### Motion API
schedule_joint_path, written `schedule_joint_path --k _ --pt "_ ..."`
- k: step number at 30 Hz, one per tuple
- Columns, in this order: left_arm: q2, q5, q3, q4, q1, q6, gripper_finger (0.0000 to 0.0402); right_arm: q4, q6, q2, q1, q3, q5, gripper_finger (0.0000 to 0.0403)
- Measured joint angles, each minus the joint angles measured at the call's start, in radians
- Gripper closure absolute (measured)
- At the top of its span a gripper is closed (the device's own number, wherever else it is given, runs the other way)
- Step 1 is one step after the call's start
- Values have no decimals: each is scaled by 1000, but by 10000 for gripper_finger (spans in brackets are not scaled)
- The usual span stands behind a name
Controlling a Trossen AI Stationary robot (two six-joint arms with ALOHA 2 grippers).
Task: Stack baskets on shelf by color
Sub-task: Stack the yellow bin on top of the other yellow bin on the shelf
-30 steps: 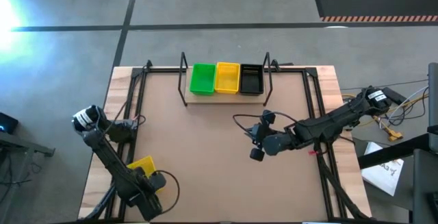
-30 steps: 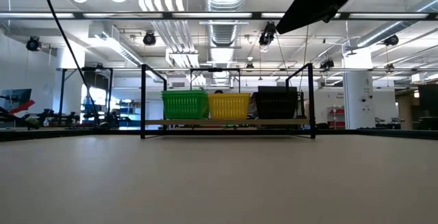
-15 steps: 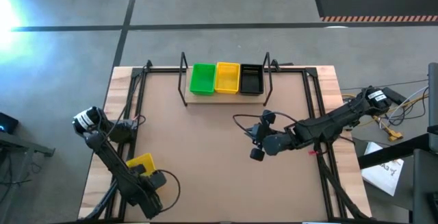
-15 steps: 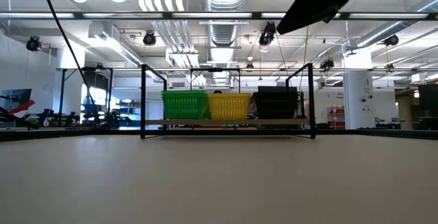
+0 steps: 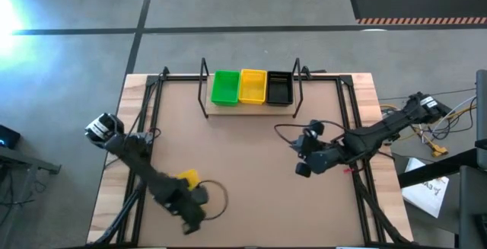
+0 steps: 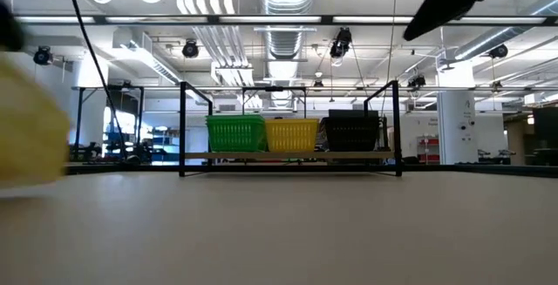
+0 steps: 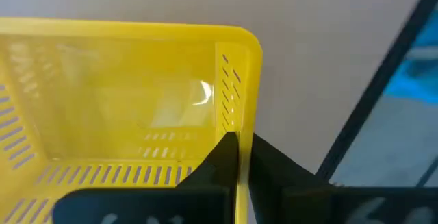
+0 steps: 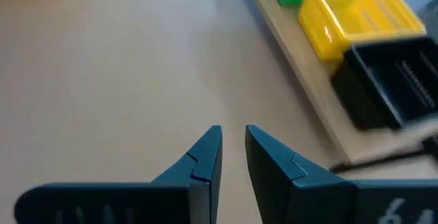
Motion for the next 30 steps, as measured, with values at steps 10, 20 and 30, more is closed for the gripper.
schedule_joint_path --k 10,20,30 --pt "43 -17 126 308 384 446 400 -101 357 -100 211 -80 -1 344" --pt "205 40 557 323 631 838 400 -99 770 -56 505 -136 15 344" --pt "217 -99 752 273 853 1083 400 -98 974 12 566 -131 69 344"
